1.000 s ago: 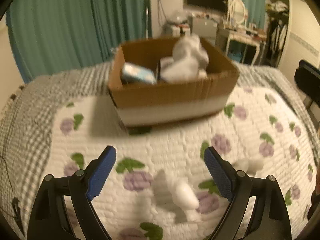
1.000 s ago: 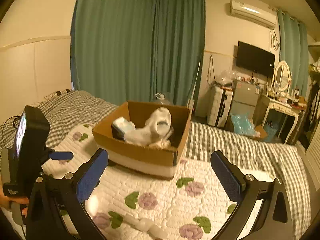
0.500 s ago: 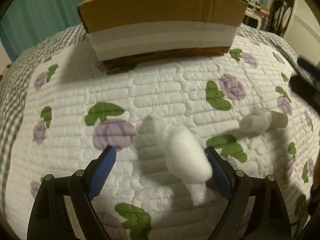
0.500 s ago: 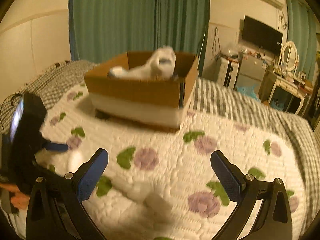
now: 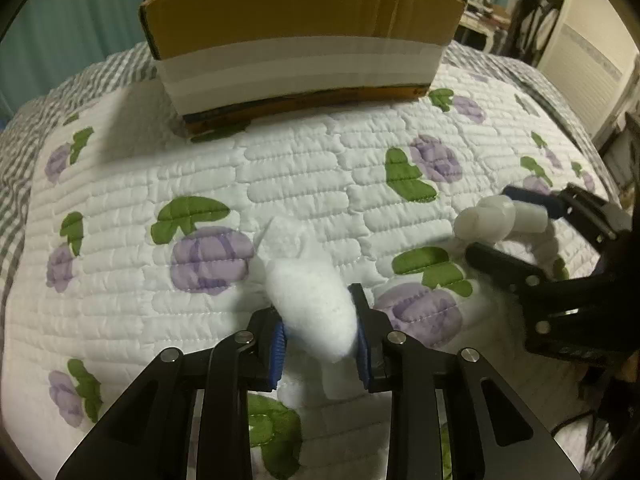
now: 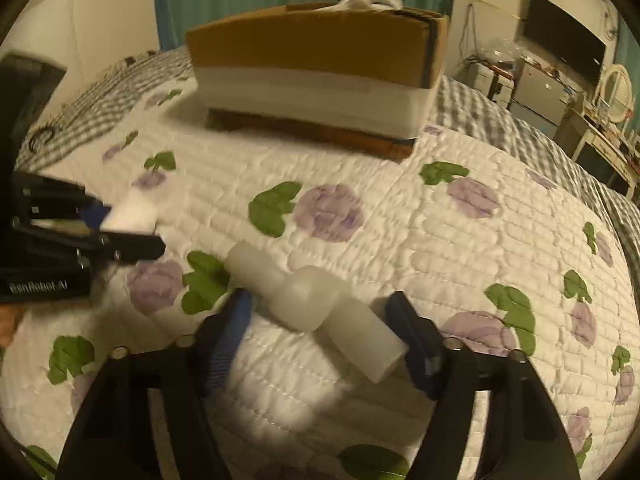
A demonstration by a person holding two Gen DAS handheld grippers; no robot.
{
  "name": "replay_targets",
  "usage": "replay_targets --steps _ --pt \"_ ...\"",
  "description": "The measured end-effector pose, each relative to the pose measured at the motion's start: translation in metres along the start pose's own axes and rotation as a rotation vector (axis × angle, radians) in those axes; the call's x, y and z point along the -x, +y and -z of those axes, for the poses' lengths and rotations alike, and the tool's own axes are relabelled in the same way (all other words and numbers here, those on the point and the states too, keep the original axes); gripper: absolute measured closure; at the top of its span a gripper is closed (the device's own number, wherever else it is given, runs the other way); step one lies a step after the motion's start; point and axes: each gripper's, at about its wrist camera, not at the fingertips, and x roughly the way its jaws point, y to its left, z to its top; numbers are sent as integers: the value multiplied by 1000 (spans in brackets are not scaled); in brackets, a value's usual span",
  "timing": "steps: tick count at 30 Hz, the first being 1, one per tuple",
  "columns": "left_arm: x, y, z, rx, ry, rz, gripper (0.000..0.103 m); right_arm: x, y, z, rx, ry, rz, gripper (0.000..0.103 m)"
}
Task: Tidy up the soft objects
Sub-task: 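Lift both white plush items and carry them over the box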
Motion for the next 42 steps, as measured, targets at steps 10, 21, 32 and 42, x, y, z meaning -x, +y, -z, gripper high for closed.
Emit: replay_targets --steps 10,21,32,42 --pt "11 18 -2 17 -31 -31 76 8 12 -1 32 -37 9 73" --pt "34 25 -16 30 -125 -54 76 41 20 -28 -28 -163 10 73" --pt "89 33 -53 56 -301 -51 76 88 34 -75 -12 -307 19 72" --pt "133 35 -81 57 -444 -40 76 130 22 -122 -19 -435 34 72"
